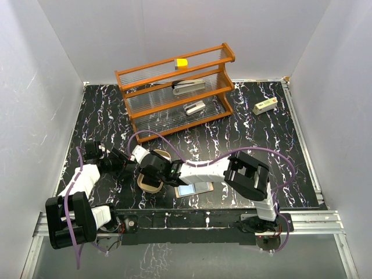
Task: Put the credit cards into the card holder
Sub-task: Pick up the credit card from the storage box.
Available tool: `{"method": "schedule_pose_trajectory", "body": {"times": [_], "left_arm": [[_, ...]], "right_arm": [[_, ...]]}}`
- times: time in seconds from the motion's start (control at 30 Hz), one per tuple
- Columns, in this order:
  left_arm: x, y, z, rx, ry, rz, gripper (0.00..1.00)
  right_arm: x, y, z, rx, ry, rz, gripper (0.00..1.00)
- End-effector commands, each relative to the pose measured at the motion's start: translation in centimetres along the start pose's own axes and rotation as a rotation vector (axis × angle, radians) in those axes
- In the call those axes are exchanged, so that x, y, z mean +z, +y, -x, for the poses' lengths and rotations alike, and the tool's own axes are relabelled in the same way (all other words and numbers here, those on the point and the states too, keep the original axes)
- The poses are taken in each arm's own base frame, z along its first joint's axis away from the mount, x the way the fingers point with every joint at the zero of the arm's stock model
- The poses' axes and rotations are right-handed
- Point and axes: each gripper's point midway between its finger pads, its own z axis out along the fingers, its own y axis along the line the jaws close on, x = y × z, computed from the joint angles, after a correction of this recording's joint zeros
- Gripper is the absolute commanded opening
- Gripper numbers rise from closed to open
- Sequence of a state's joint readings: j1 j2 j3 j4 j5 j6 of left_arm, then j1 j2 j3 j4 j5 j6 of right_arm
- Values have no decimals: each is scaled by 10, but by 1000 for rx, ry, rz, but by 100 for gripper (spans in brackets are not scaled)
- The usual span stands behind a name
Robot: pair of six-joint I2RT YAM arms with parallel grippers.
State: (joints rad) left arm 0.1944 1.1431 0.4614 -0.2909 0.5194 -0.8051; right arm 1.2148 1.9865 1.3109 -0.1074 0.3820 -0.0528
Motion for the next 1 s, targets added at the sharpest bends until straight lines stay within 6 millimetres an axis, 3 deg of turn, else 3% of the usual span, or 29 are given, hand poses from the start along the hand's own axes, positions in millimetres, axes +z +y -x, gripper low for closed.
{"method": "schedule_pose_trajectory", "body": {"times": [0.0,0.53,0.97], "left_arm": [[-2,-3,-6,-10,34,-25,57],[-3,-7,-7,0,44,-40,57],[-6,-16,-5,45,44,-85,57]], "right_arm": [[-11,6,9,26,-27,5,47],[-28,0,22,53,-67,-45,32],[-50,-14,38,96,-133,-74,8]]}}
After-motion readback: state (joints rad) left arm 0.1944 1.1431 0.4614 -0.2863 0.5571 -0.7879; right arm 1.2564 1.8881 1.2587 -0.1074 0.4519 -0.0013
